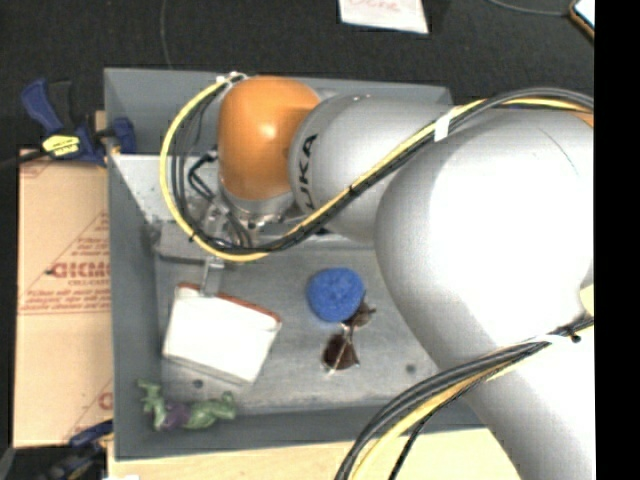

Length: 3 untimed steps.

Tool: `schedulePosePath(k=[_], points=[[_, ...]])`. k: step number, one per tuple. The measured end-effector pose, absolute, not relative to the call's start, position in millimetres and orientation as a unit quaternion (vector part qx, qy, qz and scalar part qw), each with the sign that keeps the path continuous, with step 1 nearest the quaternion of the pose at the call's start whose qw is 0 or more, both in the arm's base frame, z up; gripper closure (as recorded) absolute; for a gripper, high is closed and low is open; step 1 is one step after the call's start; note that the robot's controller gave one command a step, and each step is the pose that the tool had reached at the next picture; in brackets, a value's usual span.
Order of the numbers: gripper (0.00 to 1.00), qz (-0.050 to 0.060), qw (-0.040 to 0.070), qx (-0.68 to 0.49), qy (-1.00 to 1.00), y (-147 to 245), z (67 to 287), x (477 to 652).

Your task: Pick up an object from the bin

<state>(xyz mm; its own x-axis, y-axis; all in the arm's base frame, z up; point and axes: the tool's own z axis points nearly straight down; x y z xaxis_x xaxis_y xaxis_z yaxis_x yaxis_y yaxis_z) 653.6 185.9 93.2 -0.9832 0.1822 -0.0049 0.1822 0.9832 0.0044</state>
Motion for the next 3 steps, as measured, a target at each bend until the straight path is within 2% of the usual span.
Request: schedulePosePath(k=[1,2,3], points=[[0.0,0.005,0.009,0.095,0.995,186,164,650.2],[0.0,0.003,0.005,0.096,0.995,185,80,653.6],[0.0,0.008,0.011,0.193,0.981,191,71,650.5]])
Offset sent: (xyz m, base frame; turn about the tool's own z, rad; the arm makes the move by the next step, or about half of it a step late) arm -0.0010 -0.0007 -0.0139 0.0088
